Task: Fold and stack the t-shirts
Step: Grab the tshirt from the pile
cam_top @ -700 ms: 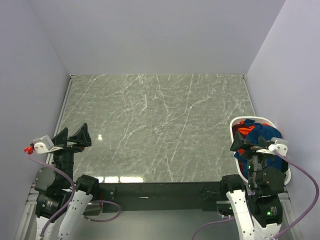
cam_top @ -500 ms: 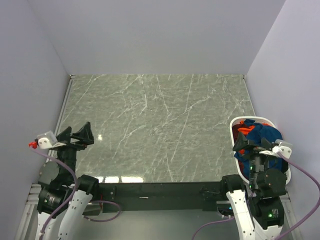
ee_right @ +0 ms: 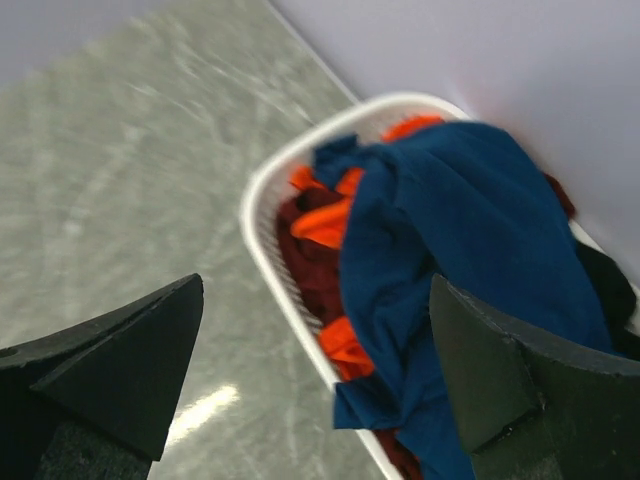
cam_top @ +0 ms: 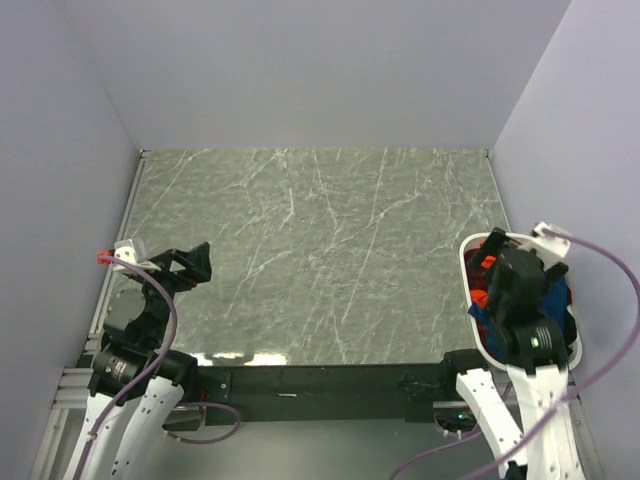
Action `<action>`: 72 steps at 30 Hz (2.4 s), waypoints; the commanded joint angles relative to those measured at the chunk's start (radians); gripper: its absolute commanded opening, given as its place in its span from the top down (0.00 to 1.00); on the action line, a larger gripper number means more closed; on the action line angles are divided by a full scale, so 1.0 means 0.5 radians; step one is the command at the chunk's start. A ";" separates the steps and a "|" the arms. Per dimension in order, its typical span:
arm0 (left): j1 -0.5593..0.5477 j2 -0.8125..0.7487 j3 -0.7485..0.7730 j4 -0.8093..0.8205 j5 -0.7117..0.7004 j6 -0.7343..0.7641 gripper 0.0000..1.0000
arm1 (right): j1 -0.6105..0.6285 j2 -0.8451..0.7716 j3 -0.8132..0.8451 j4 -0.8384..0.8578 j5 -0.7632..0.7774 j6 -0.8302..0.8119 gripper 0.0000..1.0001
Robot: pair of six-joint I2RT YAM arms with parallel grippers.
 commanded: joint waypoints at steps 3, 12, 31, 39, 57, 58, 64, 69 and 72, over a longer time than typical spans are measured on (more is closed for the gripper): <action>-0.075 -0.067 0.003 0.073 0.020 -0.002 0.01 | -0.014 0.370 0.110 -0.171 0.464 0.172 0.00; -0.204 -0.196 -0.019 0.064 -0.041 -0.024 0.01 | -0.453 0.824 0.137 0.089 0.229 0.148 0.06; -0.336 -0.178 -0.028 0.067 -0.038 -0.018 0.01 | -0.852 1.107 0.030 0.329 -0.186 0.145 0.46; -0.339 -0.153 -0.031 0.070 -0.026 -0.012 0.00 | -0.861 1.211 0.057 0.249 -0.155 0.132 0.71; -0.339 -0.156 -0.037 0.089 -0.042 -0.002 0.01 | -0.292 1.017 0.410 0.292 -0.564 -0.006 1.00; -0.339 -0.156 -0.037 0.089 -0.041 -0.002 0.01 | -0.227 1.042 0.468 0.310 -0.551 0.006 1.00; -0.345 -0.162 -0.037 0.092 -0.038 0.001 0.00 | -0.088 1.174 0.555 0.102 0.065 0.190 0.66; -0.345 -0.181 -0.040 0.089 -0.051 -0.002 0.01 | -0.529 1.159 0.392 0.053 0.111 0.295 0.25; -0.351 -0.181 -0.040 0.089 -0.045 -0.002 0.01 | -0.658 1.192 0.276 0.120 0.103 0.289 0.22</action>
